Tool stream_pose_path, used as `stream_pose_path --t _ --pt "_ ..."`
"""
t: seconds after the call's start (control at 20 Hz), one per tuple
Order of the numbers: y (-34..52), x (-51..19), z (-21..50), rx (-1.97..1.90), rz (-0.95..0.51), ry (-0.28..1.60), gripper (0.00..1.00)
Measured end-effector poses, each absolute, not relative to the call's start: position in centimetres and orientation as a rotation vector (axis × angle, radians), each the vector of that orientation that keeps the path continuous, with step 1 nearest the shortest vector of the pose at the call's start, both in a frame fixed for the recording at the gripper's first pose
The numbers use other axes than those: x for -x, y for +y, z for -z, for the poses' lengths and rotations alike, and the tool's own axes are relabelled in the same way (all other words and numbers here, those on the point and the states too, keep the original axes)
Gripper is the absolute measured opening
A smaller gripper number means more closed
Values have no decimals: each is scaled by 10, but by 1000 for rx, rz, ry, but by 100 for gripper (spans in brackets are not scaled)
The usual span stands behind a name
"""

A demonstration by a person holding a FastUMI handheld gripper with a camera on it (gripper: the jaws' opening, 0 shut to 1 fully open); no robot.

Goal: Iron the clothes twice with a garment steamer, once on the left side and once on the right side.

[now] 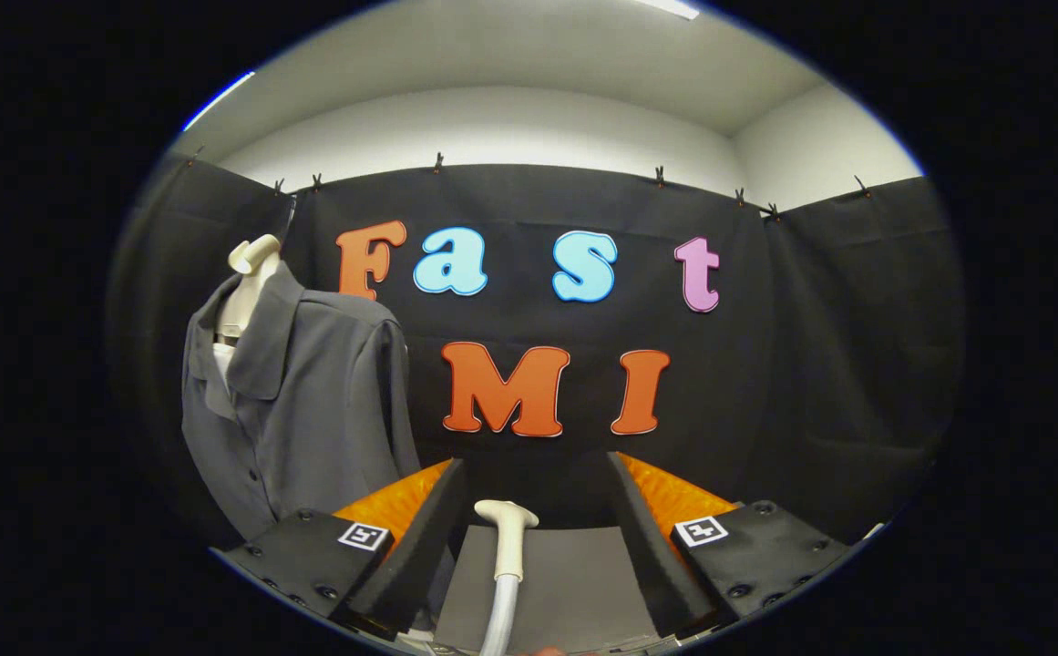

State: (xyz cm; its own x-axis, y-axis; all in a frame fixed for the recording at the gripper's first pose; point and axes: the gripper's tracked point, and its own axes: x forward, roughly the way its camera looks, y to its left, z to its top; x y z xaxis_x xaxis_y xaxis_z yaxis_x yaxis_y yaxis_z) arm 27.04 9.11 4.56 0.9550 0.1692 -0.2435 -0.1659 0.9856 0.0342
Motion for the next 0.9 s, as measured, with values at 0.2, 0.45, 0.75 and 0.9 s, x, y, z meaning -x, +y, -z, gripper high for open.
stream_pose_path --t 0.2,0.45,0.75,0.9 --pt "99 -329 23 -12 -153 429 99" --pt "124 -360 128 -35 -178 669 99" --pt "137 -368 224 -196 -190 936 98" --pt "142 -367 244 -257 -192 1001 98"
